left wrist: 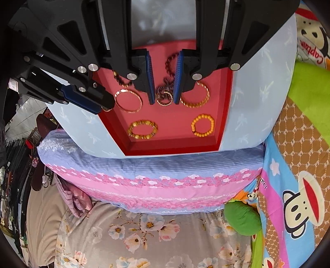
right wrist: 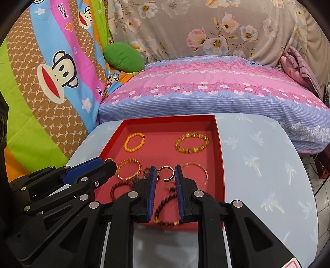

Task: Organize jewelry
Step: 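Carry both hoop earrings into the red tray and open both tools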

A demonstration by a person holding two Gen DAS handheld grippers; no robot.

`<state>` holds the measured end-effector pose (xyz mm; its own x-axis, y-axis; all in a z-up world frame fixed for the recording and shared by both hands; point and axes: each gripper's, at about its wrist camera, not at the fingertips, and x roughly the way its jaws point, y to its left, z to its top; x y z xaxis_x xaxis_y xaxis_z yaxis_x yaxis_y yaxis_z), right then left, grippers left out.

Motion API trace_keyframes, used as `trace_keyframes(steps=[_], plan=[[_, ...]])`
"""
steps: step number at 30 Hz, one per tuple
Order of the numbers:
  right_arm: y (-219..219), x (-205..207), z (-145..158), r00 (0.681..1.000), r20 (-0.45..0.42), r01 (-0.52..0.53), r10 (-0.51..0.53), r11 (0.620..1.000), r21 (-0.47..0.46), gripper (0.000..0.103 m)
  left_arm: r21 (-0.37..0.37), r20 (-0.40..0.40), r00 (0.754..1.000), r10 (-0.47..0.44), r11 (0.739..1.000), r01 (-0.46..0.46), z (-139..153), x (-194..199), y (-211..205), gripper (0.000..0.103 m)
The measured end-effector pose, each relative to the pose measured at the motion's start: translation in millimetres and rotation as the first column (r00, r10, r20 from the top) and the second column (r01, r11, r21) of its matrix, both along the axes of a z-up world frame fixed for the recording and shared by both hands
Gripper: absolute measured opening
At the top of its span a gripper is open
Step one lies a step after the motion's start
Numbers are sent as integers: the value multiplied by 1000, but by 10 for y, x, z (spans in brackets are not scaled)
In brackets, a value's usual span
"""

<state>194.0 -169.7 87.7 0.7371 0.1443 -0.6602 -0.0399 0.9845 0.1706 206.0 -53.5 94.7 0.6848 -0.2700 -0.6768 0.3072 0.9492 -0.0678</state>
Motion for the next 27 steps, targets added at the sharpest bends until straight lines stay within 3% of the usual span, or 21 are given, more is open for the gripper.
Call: trace_keyframes(steps=[14,27], plan=[[-30,830,-319,996,-92,5,-1,999,38,17,31,-73,997,4,1000,-1,-310,820,-30,18],[-72,1099,-459,989,-144,17,-10,999,45,18,10,-125,992,13,1000,-12,-462,1119,-34,18]])
